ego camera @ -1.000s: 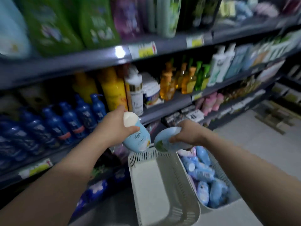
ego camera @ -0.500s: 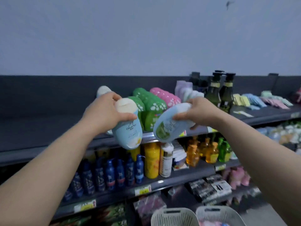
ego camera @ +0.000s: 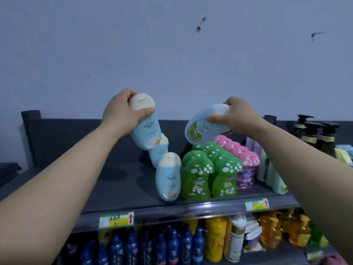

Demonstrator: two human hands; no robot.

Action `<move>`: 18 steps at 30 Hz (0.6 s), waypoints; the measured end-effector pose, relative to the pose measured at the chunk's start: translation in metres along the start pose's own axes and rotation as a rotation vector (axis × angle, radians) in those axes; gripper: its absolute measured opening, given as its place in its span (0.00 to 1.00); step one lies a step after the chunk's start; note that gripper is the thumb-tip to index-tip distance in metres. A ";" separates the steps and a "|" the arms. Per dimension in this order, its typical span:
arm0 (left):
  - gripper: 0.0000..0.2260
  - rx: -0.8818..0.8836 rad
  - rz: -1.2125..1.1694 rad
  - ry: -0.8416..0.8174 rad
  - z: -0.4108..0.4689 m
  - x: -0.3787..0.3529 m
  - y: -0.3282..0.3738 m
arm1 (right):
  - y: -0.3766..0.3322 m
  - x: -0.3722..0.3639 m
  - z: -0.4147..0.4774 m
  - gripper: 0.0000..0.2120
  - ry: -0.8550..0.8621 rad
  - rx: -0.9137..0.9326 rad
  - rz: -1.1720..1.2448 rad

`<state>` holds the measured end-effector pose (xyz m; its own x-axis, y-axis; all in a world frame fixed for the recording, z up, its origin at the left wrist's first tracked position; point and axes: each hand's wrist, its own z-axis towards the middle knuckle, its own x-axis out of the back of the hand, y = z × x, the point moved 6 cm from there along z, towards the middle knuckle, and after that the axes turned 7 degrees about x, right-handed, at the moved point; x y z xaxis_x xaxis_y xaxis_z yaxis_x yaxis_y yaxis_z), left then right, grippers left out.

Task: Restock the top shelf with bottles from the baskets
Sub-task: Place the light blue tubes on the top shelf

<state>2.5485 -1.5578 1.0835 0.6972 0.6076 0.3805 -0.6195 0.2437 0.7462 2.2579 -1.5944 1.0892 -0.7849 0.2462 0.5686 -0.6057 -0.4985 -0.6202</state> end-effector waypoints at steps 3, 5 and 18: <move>0.21 0.039 -0.009 -0.065 0.031 -0.028 -0.035 | 0.005 -0.026 0.028 0.23 -0.036 -0.018 -0.033; 0.22 0.081 -0.018 -0.110 0.048 -0.051 -0.061 | 0.010 -0.043 0.044 0.23 -0.064 -0.032 -0.069; 0.22 0.194 -0.047 -0.354 0.084 -0.172 -0.156 | 0.050 -0.116 0.103 0.21 -0.227 -0.133 -0.199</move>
<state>2.5553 -1.7639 0.9472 0.8253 0.2933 0.4826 -0.5280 0.0977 0.8436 2.3320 -1.7335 1.0477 -0.6093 0.1286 0.7824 -0.7676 -0.3429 -0.5414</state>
